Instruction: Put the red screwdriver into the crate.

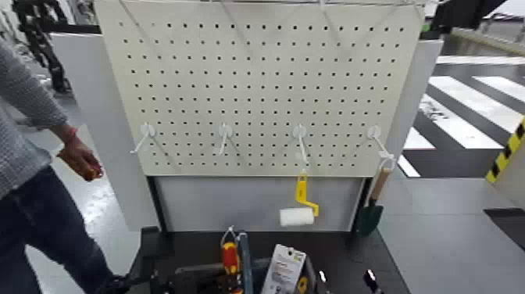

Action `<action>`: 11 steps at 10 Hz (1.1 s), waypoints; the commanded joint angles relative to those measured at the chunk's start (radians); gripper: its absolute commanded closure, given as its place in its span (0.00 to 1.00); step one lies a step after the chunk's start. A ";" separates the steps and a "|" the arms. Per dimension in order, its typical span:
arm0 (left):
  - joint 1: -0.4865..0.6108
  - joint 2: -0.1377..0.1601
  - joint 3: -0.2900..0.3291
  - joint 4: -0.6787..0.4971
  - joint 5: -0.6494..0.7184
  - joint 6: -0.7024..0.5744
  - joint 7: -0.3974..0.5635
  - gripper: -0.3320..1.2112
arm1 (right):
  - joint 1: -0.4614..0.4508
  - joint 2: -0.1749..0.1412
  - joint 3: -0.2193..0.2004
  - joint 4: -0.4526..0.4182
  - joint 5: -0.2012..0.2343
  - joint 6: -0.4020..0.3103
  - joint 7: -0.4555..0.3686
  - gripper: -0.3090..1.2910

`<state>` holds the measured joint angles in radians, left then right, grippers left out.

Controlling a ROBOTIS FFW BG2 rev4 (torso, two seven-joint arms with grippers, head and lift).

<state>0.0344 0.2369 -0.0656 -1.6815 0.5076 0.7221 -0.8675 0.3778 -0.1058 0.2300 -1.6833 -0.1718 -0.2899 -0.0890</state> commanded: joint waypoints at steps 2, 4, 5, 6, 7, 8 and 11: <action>-0.030 0.012 -0.020 0.020 -0.017 0.020 -0.071 0.63 | -0.002 -0.002 0.000 0.002 0.000 -0.002 0.000 0.30; -0.036 0.015 -0.020 0.017 -0.018 0.002 -0.085 0.43 | -0.002 -0.002 0.000 0.004 -0.002 -0.002 0.000 0.30; -0.042 0.018 -0.019 0.013 -0.023 0.000 -0.096 0.40 | -0.002 -0.002 0.000 0.004 -0.003 -0.003 0.000 0.30; -0.047 0.022 -0.008 0.000 -0.051 0.010 -0.114 0.39 | -0.004 -0.003 0.000 0.004 -0.002 -0.002 0.000 0.30; -0.051 0.028 0.004 -0.014 -0.080 0.023 -0.139 0.39 | -0.004 -0.003 0.000 0.004 -0.003 -0.002 0.000 0.30; -0.056 0.033 0.017 -0.033 -0.118 0.031 -0.154 0.39 | -0.004 -0.003 0.000 0.004 -0.003 -0.002 0.000 0.30; -0.036 0.025 0.092 -0.158 -0.209 -0.090 -0.088 0.39 | -0.002 -0.003 0.000 0.002 -0.003 -0.002 0.000 0.30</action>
<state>-0.0077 0.2648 0.0140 -1.8182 0.3057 0.6702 -0.9537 0.3757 -0.1088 0.2287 -1.6808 -0.1749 -0.2914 -0.0890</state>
